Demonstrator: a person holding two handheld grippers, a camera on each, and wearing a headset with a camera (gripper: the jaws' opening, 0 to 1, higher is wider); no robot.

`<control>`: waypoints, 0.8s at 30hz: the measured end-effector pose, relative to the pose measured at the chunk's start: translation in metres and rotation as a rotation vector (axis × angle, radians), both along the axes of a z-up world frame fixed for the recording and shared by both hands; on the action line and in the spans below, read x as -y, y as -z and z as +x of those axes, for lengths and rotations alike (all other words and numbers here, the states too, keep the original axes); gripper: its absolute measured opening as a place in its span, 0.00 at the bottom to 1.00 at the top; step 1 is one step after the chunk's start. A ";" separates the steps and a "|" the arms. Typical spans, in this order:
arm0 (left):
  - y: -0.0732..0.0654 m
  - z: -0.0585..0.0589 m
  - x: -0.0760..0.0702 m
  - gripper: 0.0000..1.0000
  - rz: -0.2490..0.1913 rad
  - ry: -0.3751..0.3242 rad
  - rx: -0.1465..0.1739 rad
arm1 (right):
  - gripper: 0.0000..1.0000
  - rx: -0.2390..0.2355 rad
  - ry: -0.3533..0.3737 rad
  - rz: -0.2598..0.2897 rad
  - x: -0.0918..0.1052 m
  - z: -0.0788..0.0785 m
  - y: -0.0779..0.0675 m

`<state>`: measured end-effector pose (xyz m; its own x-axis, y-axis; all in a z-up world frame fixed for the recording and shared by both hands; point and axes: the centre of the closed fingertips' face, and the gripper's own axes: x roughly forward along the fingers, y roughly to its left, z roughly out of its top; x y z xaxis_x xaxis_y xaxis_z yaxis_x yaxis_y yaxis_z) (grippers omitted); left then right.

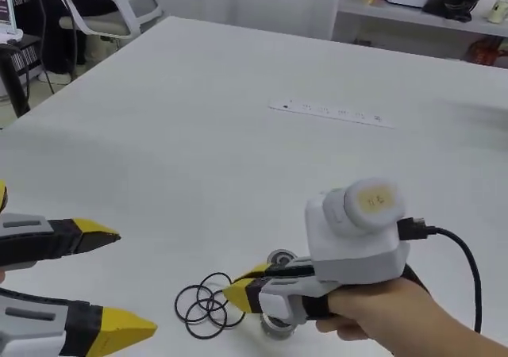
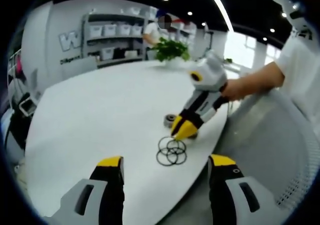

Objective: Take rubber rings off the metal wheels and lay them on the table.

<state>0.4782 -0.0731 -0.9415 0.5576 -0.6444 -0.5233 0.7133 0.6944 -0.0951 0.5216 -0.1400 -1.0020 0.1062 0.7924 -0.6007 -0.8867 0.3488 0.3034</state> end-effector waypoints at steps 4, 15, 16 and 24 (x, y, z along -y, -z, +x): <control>0.000 0.001 -0.001 0.69 0.000 -0.002 0.003 | 0.10 0.039 -0.007 -0.014 0.004 0.005 -0.004; 0.000 0.001 -0.002 0.71 0.011 -0.007 0.006 | 0.19 0.022 0.027 0.087 0.008 0.013 -0.037; 0.000 0.001 -0.002 0.72 0.012 -0.007 0.006 | 0.20 0.029 0.024 0.090 0.009 0.013 -0.040; 0.001 0.001 0.000 0.76 0.007 -0.003 0.002 | 0.35 0.038 -0.015 0.127 0.015 0.006 -0.063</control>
<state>0.4788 -0.0734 -0.9421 0.5608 -0.6389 -0.5265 0.7110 0.6975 -0.0890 0.5280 -0.1549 -0.9392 0.1144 0.8635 -0.4912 -0.9031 0.2964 0.3107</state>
